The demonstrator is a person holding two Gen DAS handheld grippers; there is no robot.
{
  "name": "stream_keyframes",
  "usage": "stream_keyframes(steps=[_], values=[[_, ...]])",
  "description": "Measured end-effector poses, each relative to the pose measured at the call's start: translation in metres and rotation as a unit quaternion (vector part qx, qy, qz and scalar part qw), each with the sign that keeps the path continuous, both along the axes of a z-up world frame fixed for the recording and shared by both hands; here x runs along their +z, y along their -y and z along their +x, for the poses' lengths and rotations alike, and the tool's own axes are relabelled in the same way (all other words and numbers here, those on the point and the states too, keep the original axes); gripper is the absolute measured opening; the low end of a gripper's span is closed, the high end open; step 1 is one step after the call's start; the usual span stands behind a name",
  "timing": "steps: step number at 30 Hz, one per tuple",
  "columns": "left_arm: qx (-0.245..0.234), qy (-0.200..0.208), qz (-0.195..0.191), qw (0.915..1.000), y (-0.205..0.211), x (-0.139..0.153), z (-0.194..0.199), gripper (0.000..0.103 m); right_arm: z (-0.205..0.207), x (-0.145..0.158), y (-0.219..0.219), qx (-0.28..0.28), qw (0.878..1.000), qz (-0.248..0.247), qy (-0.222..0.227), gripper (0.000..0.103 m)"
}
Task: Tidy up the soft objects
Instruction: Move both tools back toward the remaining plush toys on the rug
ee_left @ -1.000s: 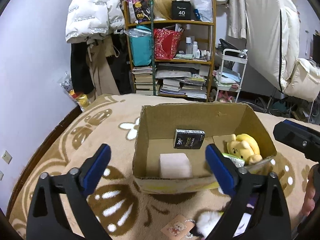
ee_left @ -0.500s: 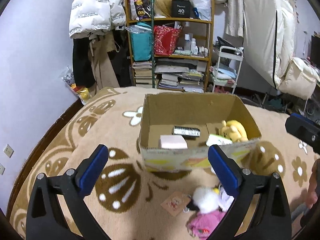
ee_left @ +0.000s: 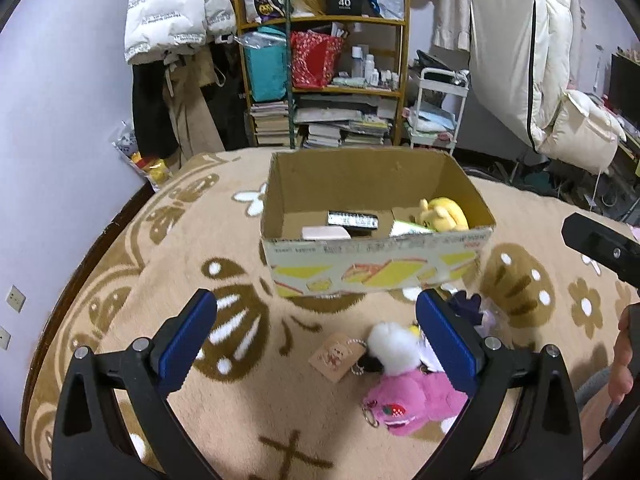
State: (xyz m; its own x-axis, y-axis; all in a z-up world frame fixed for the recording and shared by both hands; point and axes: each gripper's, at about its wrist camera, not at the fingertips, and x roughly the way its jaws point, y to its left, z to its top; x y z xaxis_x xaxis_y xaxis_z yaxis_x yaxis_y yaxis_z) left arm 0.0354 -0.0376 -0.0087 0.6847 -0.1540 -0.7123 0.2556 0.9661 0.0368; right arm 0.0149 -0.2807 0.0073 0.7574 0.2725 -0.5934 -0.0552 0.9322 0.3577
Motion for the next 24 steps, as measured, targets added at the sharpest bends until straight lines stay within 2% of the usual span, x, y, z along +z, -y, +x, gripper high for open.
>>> stream_keyframes(steps=[5, 18, 24], values=[[-0.004, -0.01, -0.001, 0.9999, 0.003, -0.007, 0.002, 0.099, 0.006, -0.013, 0.005, 0.001, 0.999, 0.023, -0.03, 0.103], [-0.042, -0.062, 0.021, 0.997, 0.03, -0.042, 0.021, 0.099, 0.031, -0.056, 0.0, -0.012, 0.994, 0.009, -0.105, 0.103], [-0.053, -0.071, 0.036, 0.9954, 0.04, -0.055, 0.028, 0.099, 0.041, -0.07, -0.001, -0.013, 0.991, 0.012, -0.133, 0.103]])
